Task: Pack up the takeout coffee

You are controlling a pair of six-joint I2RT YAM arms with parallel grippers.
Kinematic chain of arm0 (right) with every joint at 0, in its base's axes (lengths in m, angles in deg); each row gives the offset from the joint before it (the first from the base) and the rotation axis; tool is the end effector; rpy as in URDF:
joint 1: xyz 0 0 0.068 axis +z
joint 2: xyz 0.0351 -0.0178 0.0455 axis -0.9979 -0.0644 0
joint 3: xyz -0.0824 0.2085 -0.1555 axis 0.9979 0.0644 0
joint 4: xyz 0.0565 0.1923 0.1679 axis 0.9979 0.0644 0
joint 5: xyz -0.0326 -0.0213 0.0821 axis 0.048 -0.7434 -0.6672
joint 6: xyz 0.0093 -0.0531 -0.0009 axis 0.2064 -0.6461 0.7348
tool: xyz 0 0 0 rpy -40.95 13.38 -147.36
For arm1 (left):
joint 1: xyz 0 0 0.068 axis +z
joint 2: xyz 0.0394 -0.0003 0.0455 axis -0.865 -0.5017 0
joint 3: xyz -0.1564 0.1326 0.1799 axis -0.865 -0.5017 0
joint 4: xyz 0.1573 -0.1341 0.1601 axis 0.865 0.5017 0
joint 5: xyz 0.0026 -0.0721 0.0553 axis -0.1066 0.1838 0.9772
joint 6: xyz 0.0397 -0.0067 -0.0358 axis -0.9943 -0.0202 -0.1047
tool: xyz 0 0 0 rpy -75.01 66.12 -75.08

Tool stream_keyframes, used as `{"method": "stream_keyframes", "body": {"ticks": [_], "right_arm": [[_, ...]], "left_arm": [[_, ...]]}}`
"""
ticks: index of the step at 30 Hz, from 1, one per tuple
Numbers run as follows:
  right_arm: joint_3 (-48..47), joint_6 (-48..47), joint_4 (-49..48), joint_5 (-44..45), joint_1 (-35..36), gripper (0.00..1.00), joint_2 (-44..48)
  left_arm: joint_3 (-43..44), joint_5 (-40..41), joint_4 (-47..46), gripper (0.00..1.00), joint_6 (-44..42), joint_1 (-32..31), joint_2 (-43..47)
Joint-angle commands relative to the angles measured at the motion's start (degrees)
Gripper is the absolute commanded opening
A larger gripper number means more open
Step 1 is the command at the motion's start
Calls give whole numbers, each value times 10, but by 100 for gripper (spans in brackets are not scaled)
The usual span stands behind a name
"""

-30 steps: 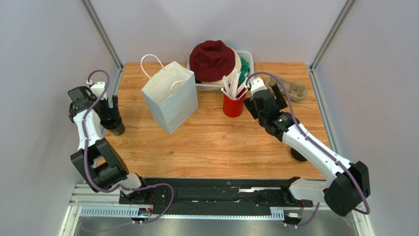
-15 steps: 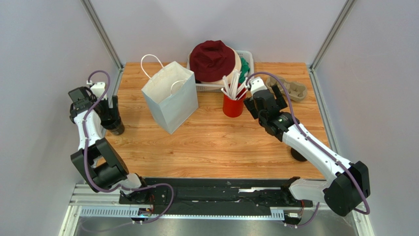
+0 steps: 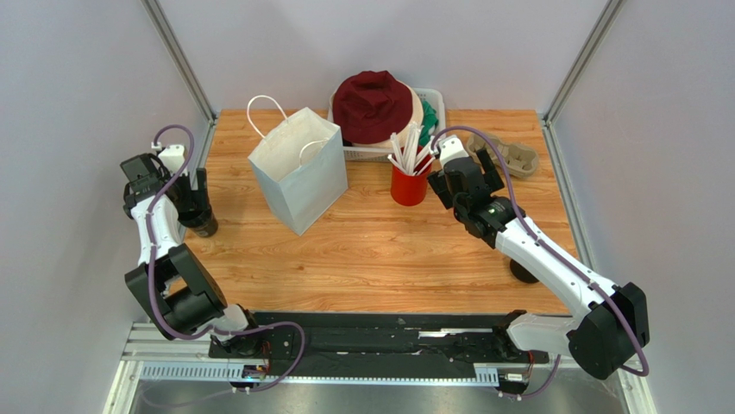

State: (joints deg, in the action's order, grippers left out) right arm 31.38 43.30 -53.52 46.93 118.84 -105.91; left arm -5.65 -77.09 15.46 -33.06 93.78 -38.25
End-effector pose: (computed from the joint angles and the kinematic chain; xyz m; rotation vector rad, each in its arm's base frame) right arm 0.2344 0.1238 0.3061 -0.5271 2.0293 -0.5443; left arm 0.2586 0.1616 0.2754 -0.1376 2.3479 0.1180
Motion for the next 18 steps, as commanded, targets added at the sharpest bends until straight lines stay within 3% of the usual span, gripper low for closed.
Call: {"method": "stream_keyframes", "body": {"ticks": [1, 18], "right_arm": [[-4, 3, -25, 3, -2, 97, 2], [-4, 2, -25, 1, -3, 96, 1]], "left_arm": [[-7, 13, -20, 99, 10, 6, 22], [-16, 15, -32, 99, 15, 6, 25]]}}
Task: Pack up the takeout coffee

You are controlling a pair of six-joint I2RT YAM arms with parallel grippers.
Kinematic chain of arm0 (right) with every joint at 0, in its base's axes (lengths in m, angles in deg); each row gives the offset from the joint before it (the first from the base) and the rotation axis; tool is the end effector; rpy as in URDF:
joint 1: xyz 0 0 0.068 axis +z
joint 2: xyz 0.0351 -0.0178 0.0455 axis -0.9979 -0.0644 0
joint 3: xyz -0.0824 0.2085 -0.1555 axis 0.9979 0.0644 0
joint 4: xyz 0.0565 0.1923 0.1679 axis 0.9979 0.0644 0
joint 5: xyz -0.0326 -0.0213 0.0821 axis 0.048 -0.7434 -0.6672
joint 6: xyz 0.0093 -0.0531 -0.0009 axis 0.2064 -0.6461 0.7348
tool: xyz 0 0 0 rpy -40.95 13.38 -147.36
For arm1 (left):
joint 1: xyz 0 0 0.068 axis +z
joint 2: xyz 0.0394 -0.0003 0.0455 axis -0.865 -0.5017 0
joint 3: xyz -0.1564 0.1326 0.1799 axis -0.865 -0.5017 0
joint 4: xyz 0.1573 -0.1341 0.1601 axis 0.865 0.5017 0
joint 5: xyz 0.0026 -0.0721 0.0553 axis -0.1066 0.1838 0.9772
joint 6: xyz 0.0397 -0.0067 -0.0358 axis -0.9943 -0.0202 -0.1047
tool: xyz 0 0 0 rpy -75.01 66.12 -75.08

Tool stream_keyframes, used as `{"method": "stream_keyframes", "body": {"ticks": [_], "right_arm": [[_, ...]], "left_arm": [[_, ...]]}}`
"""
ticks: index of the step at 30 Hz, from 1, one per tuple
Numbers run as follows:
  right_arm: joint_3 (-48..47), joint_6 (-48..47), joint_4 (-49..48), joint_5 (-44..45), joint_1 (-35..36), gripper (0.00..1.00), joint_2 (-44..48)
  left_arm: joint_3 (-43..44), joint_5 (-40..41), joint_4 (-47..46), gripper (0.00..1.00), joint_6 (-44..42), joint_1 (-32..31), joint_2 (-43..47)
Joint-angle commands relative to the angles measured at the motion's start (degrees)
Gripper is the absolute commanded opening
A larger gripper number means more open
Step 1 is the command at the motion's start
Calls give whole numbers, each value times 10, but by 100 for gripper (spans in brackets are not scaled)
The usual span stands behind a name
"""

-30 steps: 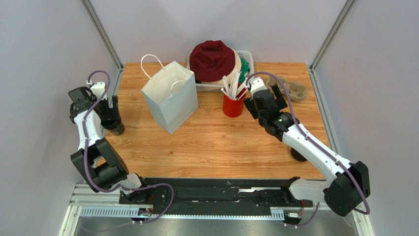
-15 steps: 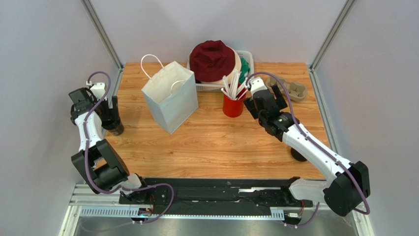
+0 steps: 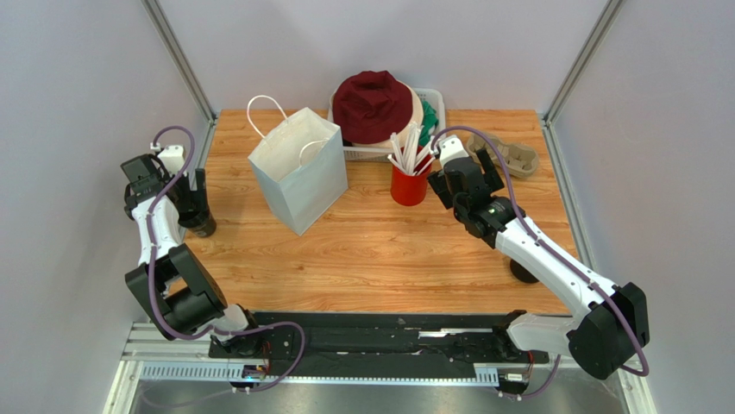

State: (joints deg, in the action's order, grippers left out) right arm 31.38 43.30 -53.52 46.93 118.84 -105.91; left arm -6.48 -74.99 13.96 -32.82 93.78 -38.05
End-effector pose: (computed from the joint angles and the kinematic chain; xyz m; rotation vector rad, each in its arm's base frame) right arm 0.2344 0.1238 0.3061 -0.5271 2.0293 -0.5443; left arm 0.2582 0.1628 0.2734 -0.1570 2.3455 0.1643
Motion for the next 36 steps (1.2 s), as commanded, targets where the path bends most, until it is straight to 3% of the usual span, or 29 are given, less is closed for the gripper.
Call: {"method": "stream_keyframes", "body": {"ticks": [1, 10, 36], "right_arm": [[-4, 2, -25, 1, -2, 96, 3], [-3, 2, -25, 0, -3, 96, 3], [-3, 1, -25, -1, -3, 96, 2]], "left_arm": [[-9, -14, -17, 99, 16, 6, 27], [-3, -47, -7, 99, 24, 6, 50], [-1, -15, -2, 99, 20, 21, 6]]}}
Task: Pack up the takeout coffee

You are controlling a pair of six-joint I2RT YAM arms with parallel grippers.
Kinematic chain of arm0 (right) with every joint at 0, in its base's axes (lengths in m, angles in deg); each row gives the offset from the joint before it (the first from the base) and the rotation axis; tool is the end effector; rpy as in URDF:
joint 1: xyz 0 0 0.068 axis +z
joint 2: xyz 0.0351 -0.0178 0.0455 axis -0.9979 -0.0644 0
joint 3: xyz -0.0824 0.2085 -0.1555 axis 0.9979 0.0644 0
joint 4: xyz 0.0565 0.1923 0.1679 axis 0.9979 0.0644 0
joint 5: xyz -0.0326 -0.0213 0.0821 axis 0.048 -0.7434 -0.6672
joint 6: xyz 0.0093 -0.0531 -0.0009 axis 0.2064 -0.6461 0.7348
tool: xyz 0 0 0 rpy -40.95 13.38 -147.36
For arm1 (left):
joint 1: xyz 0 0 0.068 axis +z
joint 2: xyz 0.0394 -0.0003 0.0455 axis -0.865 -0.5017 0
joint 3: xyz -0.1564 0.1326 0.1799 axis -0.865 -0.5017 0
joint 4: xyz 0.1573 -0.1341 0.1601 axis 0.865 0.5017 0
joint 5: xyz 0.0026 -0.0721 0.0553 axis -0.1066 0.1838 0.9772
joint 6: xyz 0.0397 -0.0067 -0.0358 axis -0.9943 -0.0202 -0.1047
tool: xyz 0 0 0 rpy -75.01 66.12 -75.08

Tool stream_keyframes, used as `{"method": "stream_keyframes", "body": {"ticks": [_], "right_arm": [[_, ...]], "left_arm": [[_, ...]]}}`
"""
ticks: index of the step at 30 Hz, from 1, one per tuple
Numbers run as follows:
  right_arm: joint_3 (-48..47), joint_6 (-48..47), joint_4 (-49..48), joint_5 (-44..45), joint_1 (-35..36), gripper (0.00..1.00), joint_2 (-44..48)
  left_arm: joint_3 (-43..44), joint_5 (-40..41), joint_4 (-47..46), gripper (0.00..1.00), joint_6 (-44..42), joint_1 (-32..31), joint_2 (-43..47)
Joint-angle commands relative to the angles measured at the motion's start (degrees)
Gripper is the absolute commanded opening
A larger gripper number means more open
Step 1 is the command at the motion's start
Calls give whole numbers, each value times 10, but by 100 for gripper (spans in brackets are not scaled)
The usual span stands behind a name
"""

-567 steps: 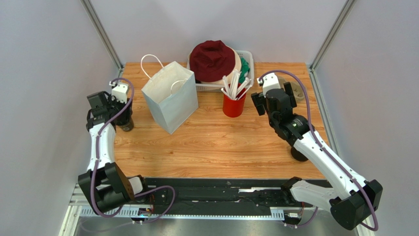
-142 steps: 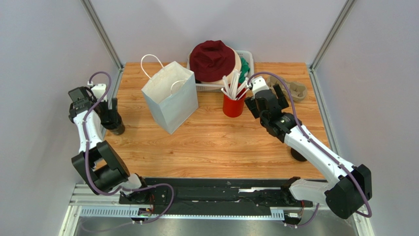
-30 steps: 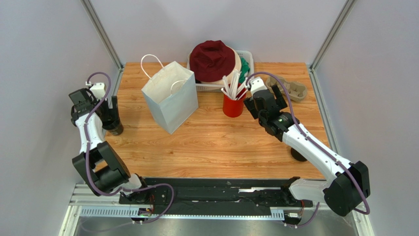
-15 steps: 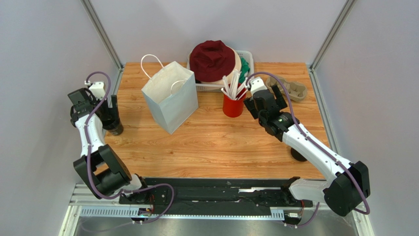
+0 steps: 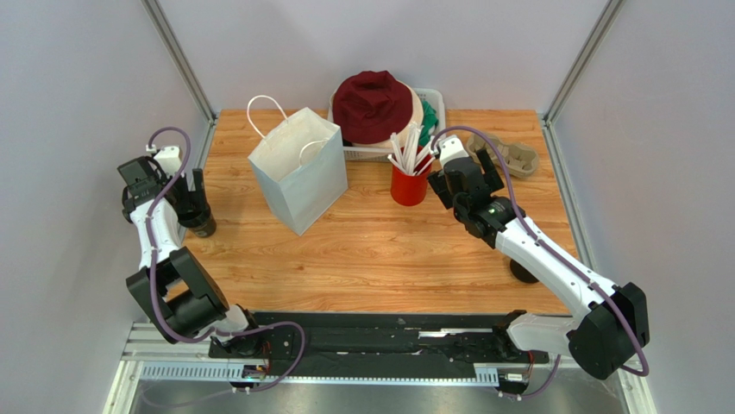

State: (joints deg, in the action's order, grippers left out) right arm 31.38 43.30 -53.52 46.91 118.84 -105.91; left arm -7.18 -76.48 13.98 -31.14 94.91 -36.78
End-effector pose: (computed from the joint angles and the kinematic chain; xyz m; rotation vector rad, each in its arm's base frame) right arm 0.2344 0.1238 0.3061 -0.5274 2.0294 -0.5440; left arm 0.2514 0.1642 0.2758 -0.1987 2.3246 0.1368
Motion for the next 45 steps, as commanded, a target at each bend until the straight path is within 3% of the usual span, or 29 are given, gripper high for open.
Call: {"method": "stream_keyframes", "body": {"ticks": [1, 16, 27, 32, 45], "right_arm": [[-4, 1, -25, -1, -2, 96, 1], [-4, 1, -24, -2, -2, 95, 0], [-4, 1, -25, -2, -1, 95, -1], [-4, 1, -25, -2, -1, 95, -1], [-3, 0, -24, -1, -2, 95, 1]], "left_arm": [[6, -1, -2, 99, 3, 10, -8], [7, -4, -2, 99, 5, 11, -15], [7, -9, -4, 82, 6, 11, -14], [9, -9, -1, 95, 5, 11, -13], [14, -13, 16, 99, -4, 14, 3]]}}
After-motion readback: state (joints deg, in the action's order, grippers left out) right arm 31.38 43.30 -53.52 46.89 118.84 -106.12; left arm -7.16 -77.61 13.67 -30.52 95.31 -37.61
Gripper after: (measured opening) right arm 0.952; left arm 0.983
